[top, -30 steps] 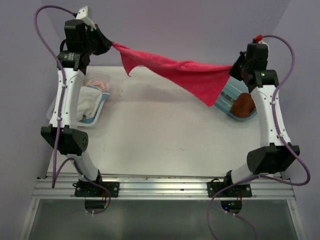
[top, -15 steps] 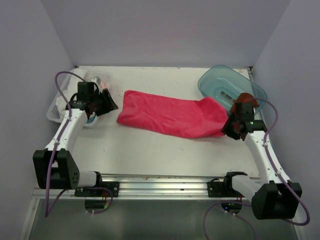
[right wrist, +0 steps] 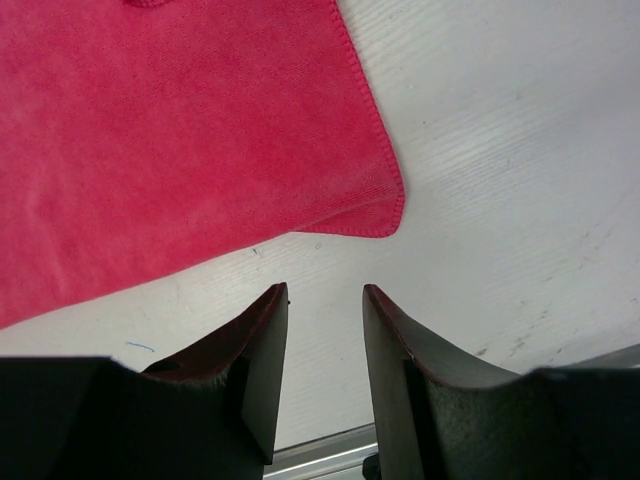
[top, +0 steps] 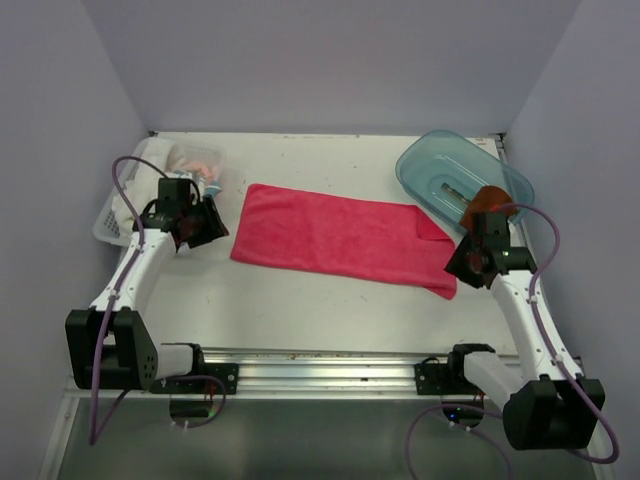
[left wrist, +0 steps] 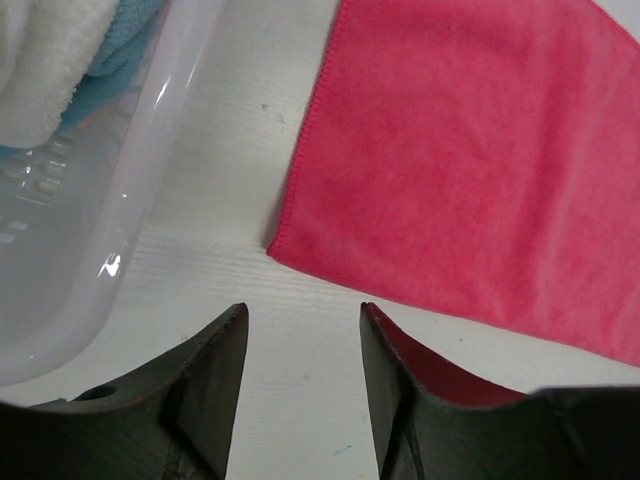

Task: Roll the towels
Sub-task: Flatten the towel

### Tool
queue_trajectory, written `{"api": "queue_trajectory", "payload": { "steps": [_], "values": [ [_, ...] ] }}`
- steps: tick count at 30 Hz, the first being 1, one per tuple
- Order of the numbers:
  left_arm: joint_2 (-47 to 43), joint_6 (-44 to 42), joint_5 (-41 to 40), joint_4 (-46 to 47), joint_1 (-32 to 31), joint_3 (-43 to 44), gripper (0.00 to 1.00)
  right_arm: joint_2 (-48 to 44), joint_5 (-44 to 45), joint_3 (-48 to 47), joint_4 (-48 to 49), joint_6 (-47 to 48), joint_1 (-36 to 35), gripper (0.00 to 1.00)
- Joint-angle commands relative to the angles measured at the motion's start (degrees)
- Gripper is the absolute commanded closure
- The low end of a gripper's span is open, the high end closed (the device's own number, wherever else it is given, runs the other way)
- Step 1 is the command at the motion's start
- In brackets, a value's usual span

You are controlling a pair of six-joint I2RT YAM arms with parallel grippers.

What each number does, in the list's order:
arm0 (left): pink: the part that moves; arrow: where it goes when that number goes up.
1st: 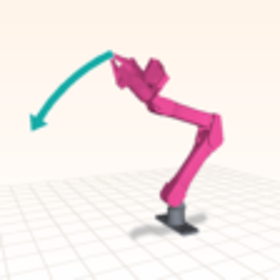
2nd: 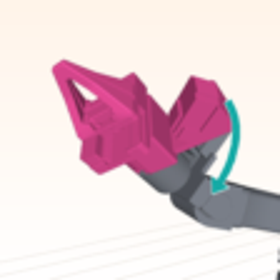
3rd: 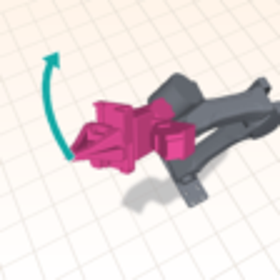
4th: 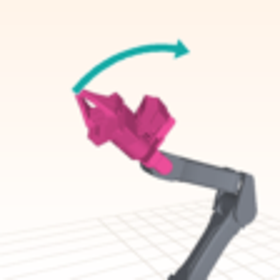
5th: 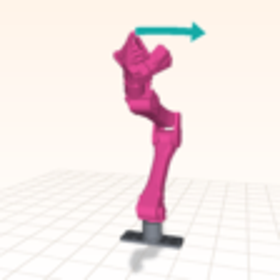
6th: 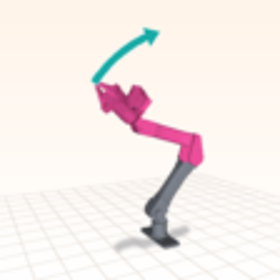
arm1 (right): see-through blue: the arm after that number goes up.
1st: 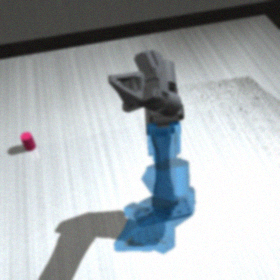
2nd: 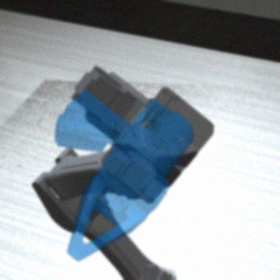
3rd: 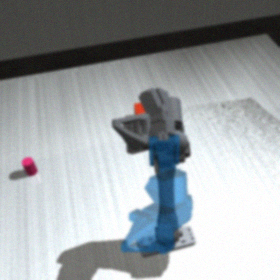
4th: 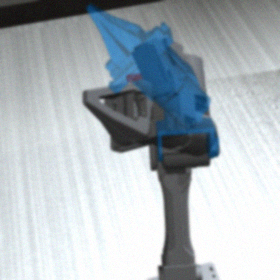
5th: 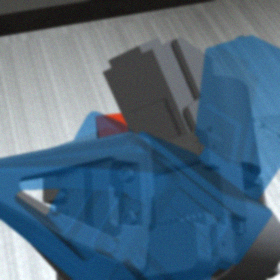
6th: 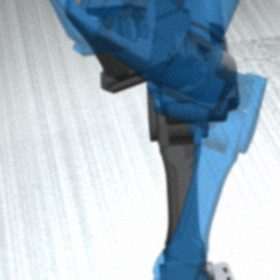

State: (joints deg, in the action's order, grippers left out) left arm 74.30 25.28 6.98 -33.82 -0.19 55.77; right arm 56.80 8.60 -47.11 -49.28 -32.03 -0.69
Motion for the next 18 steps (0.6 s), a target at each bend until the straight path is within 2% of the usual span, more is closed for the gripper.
{"api": "queue_trajectory", "payload": {
  "steps": [1, 3, 6, 9, 11, 14, 18],
  "values": [
    [-0.92, -0.58, -2.15, 0.77, -1.13, -3.03, 0.46, 0.6, -2.09, 0.61, 2.42, 0.83, 0.07, 0.6],
    [-0.22, 0.38, -2.5, 2.0, -2.97, -4.52, 0.37, 1.82, -3.58, 1.84, 3.04, 0.66, 0.07, 0.6],
    [1.63, 1.44, -3.73, 4.28, -4.56, -5.76, 0.34, 3.23, -4.47, 3.08, 4.1, 0.48, 0.16, 0.57],
    [3.39, 2.06, -3.56, 7.44, -5.43, -6.63, 0.39, 4.02, -4.03, 3.78, 4.8, 0.39, 0.16, 0.52],
    [5.23, 2.49, -3.91, 9.03, -5.96, -6.9, 0.46, 4.37, -4.12, 4.13, 5.33, 0.3, 0.16, 0.51],
    [8.66, 2.93, -4.08, 10.71, -6.93, -6.03, 0.51, 5.69, -4.91, 4.4, 6.21, 0.3, 0.07, 0.51],
    [11.65, 3.55, -6.63, 12.46, -8.69, -5.5, 0.52, 5.96, -5.17, 4.31, 7.09, 0.04, 0.07, 0.51]
  ]
}}
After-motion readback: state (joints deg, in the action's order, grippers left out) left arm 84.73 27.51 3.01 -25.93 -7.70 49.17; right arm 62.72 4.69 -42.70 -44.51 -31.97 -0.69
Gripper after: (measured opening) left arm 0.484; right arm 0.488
